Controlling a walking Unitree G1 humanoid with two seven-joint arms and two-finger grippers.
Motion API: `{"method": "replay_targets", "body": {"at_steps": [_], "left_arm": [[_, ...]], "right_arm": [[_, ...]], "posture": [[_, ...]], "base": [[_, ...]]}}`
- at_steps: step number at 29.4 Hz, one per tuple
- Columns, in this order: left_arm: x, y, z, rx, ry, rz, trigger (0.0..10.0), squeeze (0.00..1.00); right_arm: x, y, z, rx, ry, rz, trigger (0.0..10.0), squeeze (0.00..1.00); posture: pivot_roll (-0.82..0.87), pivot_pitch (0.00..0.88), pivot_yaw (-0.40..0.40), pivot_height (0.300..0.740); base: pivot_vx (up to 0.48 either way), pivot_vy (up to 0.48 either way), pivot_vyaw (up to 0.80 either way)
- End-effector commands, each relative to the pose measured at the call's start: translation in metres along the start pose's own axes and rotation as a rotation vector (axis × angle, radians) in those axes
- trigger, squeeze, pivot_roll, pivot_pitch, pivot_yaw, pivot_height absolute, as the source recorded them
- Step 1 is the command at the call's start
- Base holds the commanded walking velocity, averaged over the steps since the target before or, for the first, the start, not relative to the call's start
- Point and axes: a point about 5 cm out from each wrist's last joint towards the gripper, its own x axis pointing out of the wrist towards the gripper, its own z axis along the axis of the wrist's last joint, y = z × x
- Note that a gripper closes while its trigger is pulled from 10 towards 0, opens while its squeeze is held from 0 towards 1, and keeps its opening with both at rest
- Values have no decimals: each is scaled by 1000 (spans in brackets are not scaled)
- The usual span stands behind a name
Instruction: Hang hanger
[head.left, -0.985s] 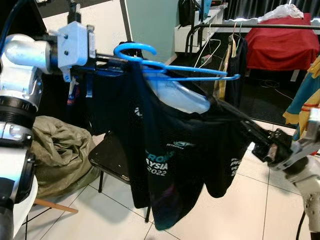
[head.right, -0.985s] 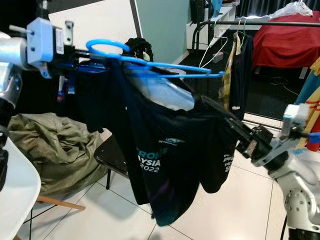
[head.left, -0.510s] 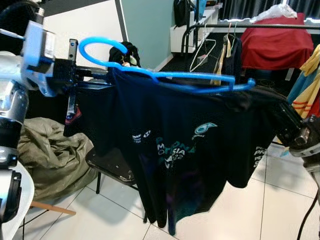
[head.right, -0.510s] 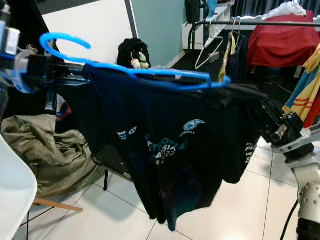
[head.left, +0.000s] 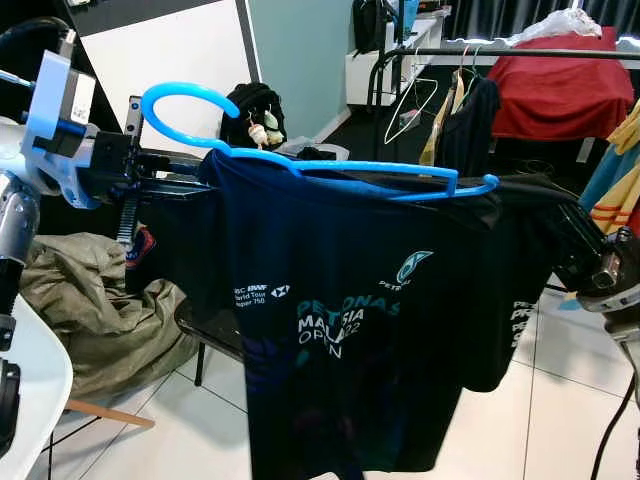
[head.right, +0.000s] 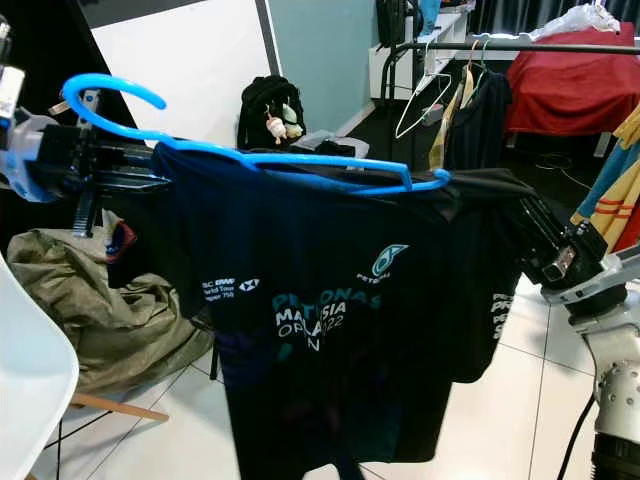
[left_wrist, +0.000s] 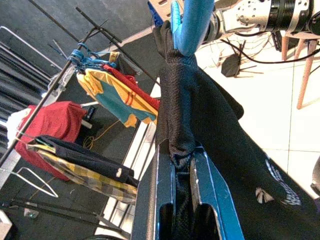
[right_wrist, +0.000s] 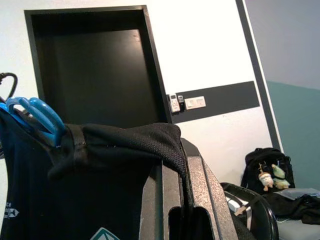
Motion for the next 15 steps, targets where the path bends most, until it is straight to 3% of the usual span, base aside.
{"method": "replay_targets", "body": {"at_steps": [1,8,15], "left_arm": [[0,2,6,31,3,-9,10000,0],[1,0,-6,64,137,7,10000,0],[-2,0,-11,78,167,33,10000,0]], "right_arm": [[-2,-1,0,22,-14,-10,0,0],[0,5,10,36,-62,34,0,0],[1,5,13,34,-68,35,0,0]], "posture": [[-97,0,93,740],[-99,0,95,740],[-104,0,92,740]], "base": [[0,0,0],[0,0,0],[0,0,0]]}}
